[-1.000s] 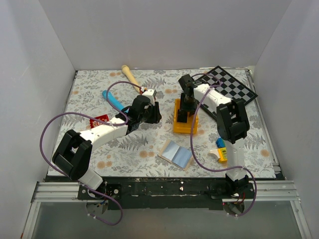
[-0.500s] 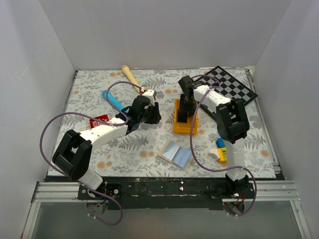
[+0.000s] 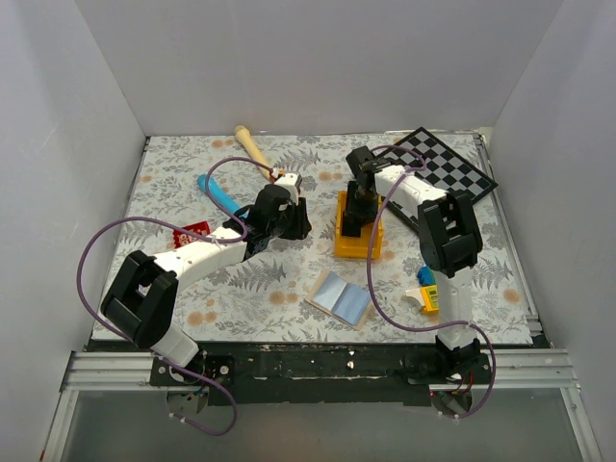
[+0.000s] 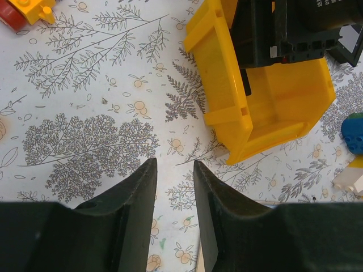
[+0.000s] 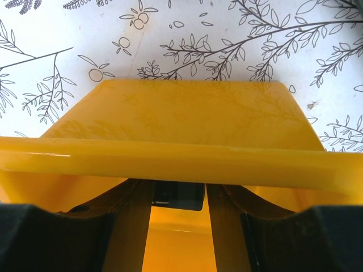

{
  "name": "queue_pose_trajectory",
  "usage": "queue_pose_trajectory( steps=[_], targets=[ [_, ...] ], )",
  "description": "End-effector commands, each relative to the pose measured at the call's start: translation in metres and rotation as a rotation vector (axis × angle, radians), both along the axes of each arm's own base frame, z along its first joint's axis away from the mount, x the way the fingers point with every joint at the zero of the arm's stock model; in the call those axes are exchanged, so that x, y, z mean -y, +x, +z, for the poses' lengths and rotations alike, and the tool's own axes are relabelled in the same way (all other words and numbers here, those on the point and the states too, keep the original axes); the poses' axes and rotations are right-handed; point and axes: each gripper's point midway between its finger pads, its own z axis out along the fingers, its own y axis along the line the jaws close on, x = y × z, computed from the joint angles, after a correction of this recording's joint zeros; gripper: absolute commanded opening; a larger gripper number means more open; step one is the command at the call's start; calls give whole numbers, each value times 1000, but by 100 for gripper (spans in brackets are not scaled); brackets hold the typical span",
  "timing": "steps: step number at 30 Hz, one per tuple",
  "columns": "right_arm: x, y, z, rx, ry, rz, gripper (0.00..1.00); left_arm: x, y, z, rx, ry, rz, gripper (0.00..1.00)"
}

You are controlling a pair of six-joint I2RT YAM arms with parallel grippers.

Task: Put the credit cards into the card holder
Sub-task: Pick up the credit card from the storage box.

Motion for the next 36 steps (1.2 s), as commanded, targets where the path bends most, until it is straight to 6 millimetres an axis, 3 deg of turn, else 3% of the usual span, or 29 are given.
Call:
queue_pose_trajectory(
  steps=[1, 12, 24, 31, 36],
  targets=[
    [-1, 0, -2, -1, 18, -1, 49, 2, 3, 15, 25, -20, -6, 31],
    [-13, 5, 31, 81, 108, 27, 49, 3, 4, 15, 23, -23, -8, 31],
    [-21, 4, 53, 117, 166, 48, 48, 3, 4, 14, 20, -24, -6, 31],
    [-1, 10, 50, 112, 46, -8, 49, 4, 5, 13, 18, -24, -5, 31],
    [13, 7, 36, 47, -51, -40, 52, 5, 5, 12, 19, -22, -9, 31]
  ],
)
